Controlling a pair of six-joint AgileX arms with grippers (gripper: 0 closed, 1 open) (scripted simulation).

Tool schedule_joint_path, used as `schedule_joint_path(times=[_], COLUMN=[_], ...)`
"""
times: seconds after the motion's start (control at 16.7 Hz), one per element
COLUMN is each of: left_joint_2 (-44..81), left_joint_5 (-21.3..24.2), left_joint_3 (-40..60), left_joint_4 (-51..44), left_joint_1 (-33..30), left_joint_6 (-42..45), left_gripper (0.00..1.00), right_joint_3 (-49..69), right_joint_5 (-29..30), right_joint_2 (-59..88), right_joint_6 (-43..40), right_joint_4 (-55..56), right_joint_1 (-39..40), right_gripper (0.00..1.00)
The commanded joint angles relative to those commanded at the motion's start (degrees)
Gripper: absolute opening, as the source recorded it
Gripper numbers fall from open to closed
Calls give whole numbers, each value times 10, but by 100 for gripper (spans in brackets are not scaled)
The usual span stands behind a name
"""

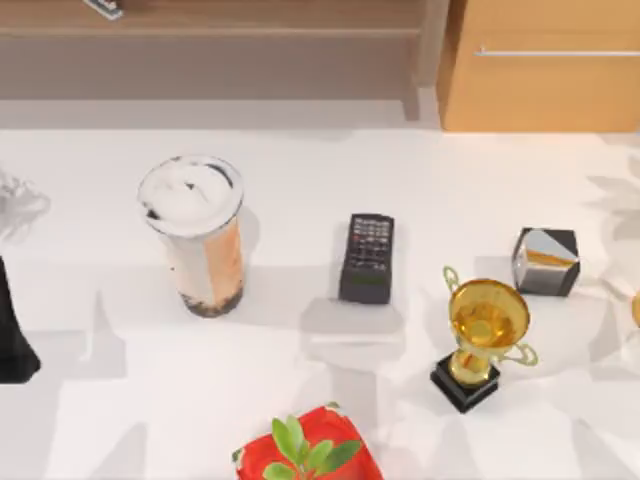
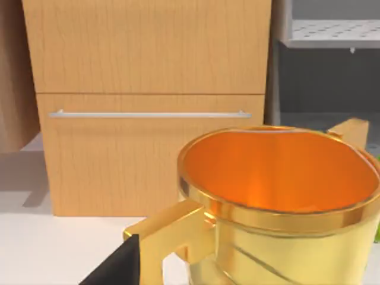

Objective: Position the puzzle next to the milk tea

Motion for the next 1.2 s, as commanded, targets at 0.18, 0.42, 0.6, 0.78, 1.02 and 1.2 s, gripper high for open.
schedule_joint_path(times=[0.18,0.42,0.6,0.78,1.02,1.2], left_joint_2=[6,92,218,383,620,780], left_joint_5=[-2,-28,-61,-99,-153,-190], left_joint_3=[6,90,210,359,563,702], left_joint_4=[1,12,27,43,65,80], left_joint_1=[-2,-31,-67,-109,-167,-207], left_joint_6=[0,1,3,4,7,8], left_gripper=[100,100,100,100,100,100], right_joint_3=[0,0,0,0,0,0], right_joint_5=[0,0,0,0,0,0], right_joint_2=[0,0,0,0,0,0], right_joint_6=[0,0,0,0,0,0], right_joint_4=[0,0,0,0,0,0], right_joint_1=[0,0,0,0,0,0], right_gripper=[100,100,100,100,100,100])
